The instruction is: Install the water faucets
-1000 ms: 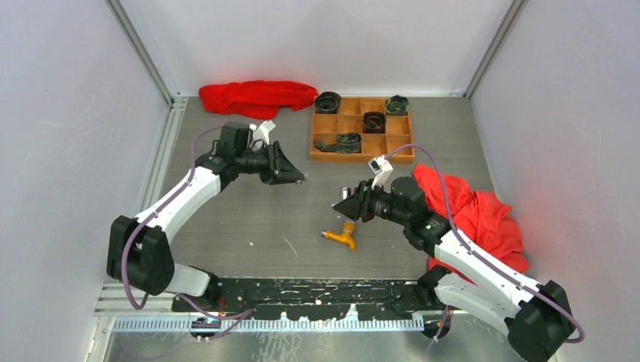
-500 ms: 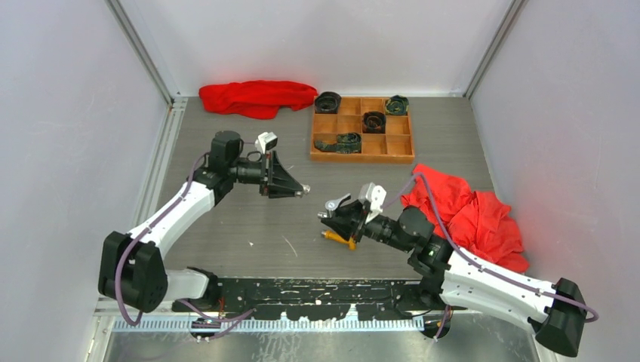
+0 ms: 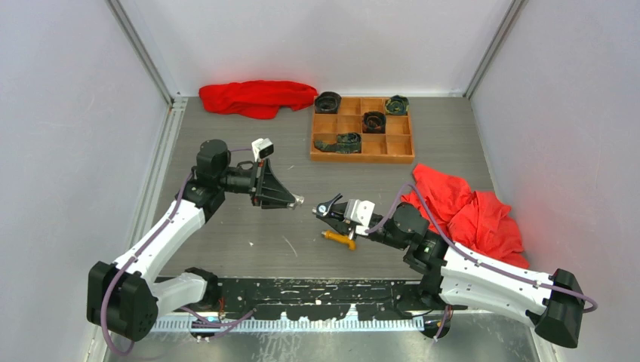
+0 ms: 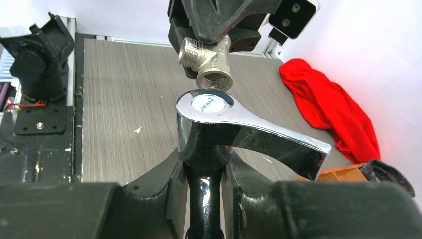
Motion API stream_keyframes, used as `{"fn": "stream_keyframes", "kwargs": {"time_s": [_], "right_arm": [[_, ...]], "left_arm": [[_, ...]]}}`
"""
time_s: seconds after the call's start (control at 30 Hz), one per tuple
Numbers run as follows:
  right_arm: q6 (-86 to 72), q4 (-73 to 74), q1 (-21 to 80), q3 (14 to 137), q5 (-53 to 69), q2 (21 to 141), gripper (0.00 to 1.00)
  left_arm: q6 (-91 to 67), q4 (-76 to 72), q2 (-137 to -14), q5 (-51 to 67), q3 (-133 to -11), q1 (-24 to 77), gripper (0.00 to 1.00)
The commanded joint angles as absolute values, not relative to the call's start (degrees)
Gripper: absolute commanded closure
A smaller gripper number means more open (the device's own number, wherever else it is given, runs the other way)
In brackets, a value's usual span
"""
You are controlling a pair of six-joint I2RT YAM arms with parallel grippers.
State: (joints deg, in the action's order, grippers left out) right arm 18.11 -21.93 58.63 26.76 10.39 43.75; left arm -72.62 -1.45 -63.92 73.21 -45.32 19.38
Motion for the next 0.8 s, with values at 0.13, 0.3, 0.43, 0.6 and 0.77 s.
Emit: {"fn": "stream_keyframes", "kwargs": {"time_s": [0.13, 0.3, 0.43, 0.6, 0.77], "right_arm": [[28.8, -30.4, 59.3, 26.9, 12.7, 42.6, 0.99], [33.7, -32.4, 59.5, 27.0, 13.2, 42.6, 0.99], [36.0, -36.7, 59.6, 26.8, 14.0, 43.4, 0.99], [36.1, -40.4, 59.7, 26.7, 16.3, 44.6, 0.99], [34.7, -42.6, 59.8, 27.0, 14.9, 45.2, 0.99]], "left_arm": [[-79.8, -7.8, -60.4, 76.5, -44.5, 19.0, 1.0], [-85.3, -12.2, -60.3, 76.7, -43.0, 19.0, 1.0], [-86.9, -13.1, -60.3, 77.4, -43.6, 19.1, 1.0], [-88.0, -11.7, -59.1, 77.7, -45.3, 19.1, 1.0], [-88.1, -9.0, -57.6, 76.8, -46.3, 19.1, 1.0]]}}
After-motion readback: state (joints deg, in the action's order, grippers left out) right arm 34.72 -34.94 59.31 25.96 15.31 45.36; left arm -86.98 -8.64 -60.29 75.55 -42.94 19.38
